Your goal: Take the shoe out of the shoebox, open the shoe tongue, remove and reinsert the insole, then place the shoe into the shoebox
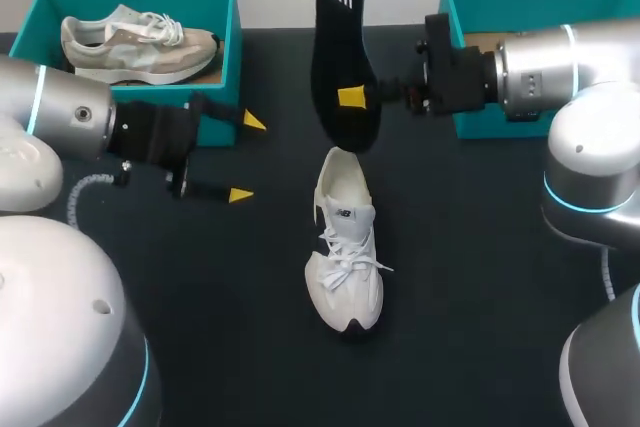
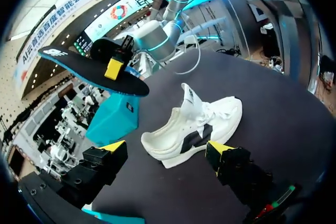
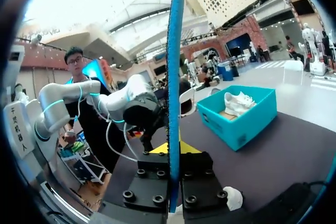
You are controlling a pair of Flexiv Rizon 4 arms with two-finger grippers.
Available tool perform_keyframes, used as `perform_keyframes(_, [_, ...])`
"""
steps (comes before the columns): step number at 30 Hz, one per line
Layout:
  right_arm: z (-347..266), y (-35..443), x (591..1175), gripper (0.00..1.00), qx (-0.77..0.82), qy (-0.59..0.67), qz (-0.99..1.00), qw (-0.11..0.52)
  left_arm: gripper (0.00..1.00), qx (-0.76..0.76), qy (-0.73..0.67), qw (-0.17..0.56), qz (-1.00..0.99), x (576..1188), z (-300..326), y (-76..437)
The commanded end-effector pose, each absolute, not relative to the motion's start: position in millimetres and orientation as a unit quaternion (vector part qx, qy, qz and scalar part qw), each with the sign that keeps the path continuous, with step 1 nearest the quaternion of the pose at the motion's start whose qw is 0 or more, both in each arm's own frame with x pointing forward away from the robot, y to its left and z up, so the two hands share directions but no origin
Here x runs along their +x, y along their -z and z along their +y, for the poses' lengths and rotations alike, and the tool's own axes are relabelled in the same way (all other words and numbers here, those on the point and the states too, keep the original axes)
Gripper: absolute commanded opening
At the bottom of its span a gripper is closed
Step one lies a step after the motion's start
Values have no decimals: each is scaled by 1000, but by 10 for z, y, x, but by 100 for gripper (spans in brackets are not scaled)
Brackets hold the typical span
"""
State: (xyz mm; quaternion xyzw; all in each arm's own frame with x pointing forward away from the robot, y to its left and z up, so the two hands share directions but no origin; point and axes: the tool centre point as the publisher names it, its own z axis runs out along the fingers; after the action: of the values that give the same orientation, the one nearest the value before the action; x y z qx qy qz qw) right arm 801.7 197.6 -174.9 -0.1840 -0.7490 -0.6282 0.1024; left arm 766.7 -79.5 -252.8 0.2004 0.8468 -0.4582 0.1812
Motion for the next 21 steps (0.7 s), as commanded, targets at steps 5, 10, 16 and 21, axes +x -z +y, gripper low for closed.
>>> perform_keyframes(5, [2012, 1899, 8059, 0, -181, 653, -728, 97, 100, 162, 437, 166, 869, 7727, -879, 2817])
perform_keyframes(10, [2012, 1899, 8059, 0, -181, 653, -728, 97, 100, 145, 429, 153, 878, 7723, -919, 3063])
perform_keyframes(16, [2012, 1899, 8059, 0, -181, 653, -728, 97, 100, 93, 436, 141, 884, 7774, -958, 3295])
perform_keyframes(21, [1910, 2082, 8140, 0, -161, 644, -743, 88, 100, 78, 438, 130, 886, 7830, -1046, 3335])
